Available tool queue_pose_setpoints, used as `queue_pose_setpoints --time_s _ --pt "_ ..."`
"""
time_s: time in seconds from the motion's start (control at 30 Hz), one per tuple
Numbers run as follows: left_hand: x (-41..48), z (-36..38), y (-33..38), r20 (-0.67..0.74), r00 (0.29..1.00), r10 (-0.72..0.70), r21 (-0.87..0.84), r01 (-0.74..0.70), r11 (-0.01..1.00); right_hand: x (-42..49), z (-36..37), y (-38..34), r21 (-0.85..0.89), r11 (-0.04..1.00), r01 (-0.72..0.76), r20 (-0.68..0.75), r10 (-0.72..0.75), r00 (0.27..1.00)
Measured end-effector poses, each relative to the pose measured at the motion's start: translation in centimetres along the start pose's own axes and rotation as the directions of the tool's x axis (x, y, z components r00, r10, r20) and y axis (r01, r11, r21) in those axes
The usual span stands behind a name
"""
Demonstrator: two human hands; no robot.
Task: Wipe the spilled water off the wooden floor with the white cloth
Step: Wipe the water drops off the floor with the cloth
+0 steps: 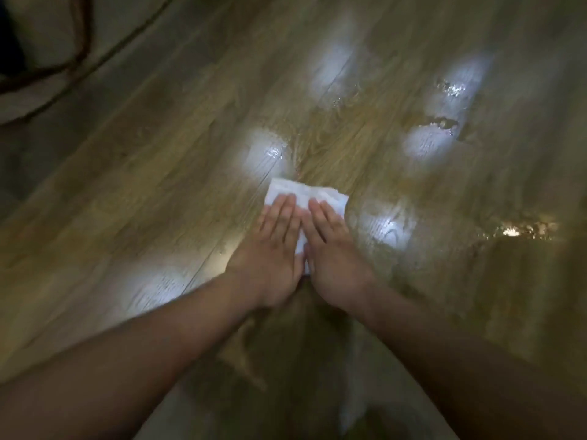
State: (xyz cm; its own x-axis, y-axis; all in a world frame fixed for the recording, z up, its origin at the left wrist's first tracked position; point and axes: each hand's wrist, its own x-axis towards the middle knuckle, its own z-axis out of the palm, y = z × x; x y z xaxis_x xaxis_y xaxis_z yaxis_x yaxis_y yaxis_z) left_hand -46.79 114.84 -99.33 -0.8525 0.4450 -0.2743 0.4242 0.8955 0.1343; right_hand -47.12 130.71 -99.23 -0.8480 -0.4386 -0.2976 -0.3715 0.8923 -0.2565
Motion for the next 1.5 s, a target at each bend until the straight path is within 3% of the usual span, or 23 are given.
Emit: queue_pose_setpoints --time_s 0.1,0.2,0.27,0.33,0.47,0.53,0.63,0.73,0.9,1.03,1.13,1.2,1.27,1.3,1.4,1.47,1.5 --pt "8.8 -4.0 -5.6 0.047 0.993 -0.112 0.014 0.111 0.994 10.7 -4.0 2.4 -0.056 0.998 0.001 -0.009 -0.001 1.0" --pt "16.0 -7.2 -9.3 0.153 0.953 -0.262 0.04 0.259 0.965 19.5 -9.0 4.5 -0.215 0.976 0.025 0.088 -0.006 0.996" --pt "18.8 -7.8 -10.0 0.163 0.932 -0.323 0.04 0.321 0.946 22.0 -11.1 5.5 -0.273 0.96 0.062 0.112 -0.032 0.993" --pt "19.5 -8.1 -10.0 0.163 0.931 -0.327 0.013 0.329 0.944 22.5 -11.4 6.5 -0.22 0.971 0.089 0.096 -0.069 0.993" --pt "18.6 -8.6 -9.4 0.163 0.926 -0.34 0.008 0.344 0.939 21.5 -11.2 6.0 -0.121 0.989 0.084 0.098 -0.073 0.992" --pt "15.7 -7.3 -7.6 0.142 0.942 -0.305 -0.033 0.312 0.949 18.4 -9.1 6.3 -0.091 0.988 0.127 0.033 -0.124 0.992" --pt "5.7 -3.0 -1.7 0.044 0.974 -0.223 -0.129 0.227 0.965 7.3 -4.3 5.0 -0.086 0.966 0.246 -0.044 -0.25 0.967" --pt "-3.0 0.3 4.2 0.062 0.983 -0.17 -0.147 0.177 0.973 -2.0 -0.6 4.0 -0.113 0.939 0.326 0.022 -0.326 0.945" --pt "-1.4 0.2 2.2 0.038 0.99 -0.133 -0.092 0.136 0.986 0.4 -1.9 5.4 -0.168 0.876 0.453 0.023 -0.455 0.89" --pt "5.9 -2.5 -2.1 0.075 0.951 -0.301 -0.066 0.306 0.95 10.3 -5.2 7.8 -0.286 0.824 0.489 0.064 -0.493 0.868" --pt "9.8 -5.0 -2.6 0.182 0.868 -0.463 -0.082 0.482 0.872 15.2 -9.9 5.6 -0.317 0.878 0.357 0.18 -0.314 0.932" --pt "9.2 -5.3 -0.7 0.255 0.828 -0.499 -0.101 0.536 0.838 14.9 -10.8 2.7 -0.218 0.948 0.23 0.143 -0.202 0.969" --pt "6.1 -4.7 2.4 0.264 0.825 -0.5 -0.114 0.541 0.833 12.4 -8.7 0.2 -0.003 0.988 0.153 0.026 -0.152 0.988" --pt "3.9 -4.4 4.2 0.259 0.827 -0.498 -0.14 0.543 0.828 10.7 -7.3 -0.8 0.068 0.989 0.131 0.039 -0.134 0.99" --pt "-2.1 -4.8 9.3 0.353 0.796 -0.491 -0.165 0.57 0.805 5.2 -3.3 -1.5 0.108 0.957 0.271 0.077 -0.28 0.957" --pt "-5.7 -6.0 11.1 0.46 0.761 -0.457 -0.122 0.564 0.817 0.9 -1.9 -1.0 0.101 0.894 0.437 0.077 -0.445 0.892" --pt "-7.3 -6.5 11.1 0.437 0.785 -0.44 -0.148 0.545 0.825 -0.9 -1.1 -0.4 0.048 0.864 0.502 0.074 -0.504 0.861"
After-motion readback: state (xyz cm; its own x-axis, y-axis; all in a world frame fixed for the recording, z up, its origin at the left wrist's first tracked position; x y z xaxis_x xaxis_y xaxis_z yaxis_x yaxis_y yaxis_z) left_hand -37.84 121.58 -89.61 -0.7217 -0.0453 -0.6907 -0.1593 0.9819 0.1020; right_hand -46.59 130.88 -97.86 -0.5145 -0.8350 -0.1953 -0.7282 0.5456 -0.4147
